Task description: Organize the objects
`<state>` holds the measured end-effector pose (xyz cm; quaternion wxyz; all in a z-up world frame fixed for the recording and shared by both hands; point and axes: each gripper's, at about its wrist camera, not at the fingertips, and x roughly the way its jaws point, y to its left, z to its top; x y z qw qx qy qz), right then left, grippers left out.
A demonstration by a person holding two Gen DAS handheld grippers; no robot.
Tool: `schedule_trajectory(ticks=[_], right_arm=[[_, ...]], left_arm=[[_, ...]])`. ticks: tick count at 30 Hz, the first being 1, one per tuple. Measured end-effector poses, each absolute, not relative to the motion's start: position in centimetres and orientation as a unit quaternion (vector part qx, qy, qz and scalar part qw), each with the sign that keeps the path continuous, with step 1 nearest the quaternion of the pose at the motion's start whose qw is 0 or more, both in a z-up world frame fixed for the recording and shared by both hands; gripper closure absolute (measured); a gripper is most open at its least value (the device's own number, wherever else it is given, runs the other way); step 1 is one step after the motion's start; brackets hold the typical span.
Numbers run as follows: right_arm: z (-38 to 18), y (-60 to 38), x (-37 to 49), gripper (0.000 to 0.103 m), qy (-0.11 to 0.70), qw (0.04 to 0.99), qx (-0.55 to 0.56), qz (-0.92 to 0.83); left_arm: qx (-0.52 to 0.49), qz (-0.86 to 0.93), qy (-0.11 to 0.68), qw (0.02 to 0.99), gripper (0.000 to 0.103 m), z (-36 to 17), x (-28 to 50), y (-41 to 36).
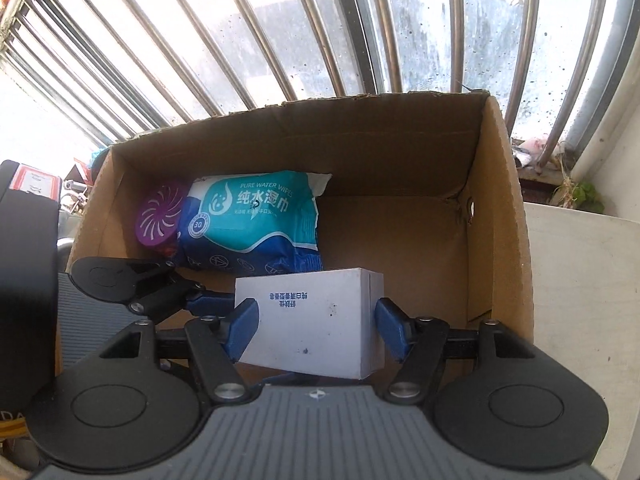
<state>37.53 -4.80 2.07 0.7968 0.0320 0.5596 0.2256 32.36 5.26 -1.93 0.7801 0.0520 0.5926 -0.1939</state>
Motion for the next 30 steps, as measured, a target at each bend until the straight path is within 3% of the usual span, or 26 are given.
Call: schedule_trajectory(ticks=[1, 6, 11, 16, 22, 30], right_arm=[[2.6, -5.0, 37.4, 0.025, 0.551, 0.798, 0.033, 0.241], [5.3, -6.8, 36.4, 0.024, 0.517, 0.818, 0.022, 0.252], [7.7, -10.4, 34.4, 0.027, 0.444, 0.863, 0.029, 0.239], [6.8, -12.2, 34.3, 0.036, 0.449, 0.858, 0.046, 0.244], [6.6, -12.1, 33.4, 0.039, 0.442, 0.863, 0.037, 0.242], [7.5, -12.2, 32.0, 0.038, 0.392, 0.898, -0.043, 0.198]], left_arm=[[0.047, -0.198, 0.594, 0.779, 0.035, -1.7, 32.1, 5.5], [0.036, -0.191, 0.587, 0.786, 0.038, -1.1, 31.4, 6.5], [0.021, -0.204, 0.58, 0.788, 0.046, -0.5, 31.4, 6.5], [0.018, -0.214, 0.57, 0.793, 0.048, 0.1, 32.0, 5.6], [0.028, -0.209, 0.534, 0.819, 0.048, 2.3, 30.5, 3.4], [0.258, -0.249, 0.453, 0.816, 0.038, 4.4, 27.4, 1.1]])
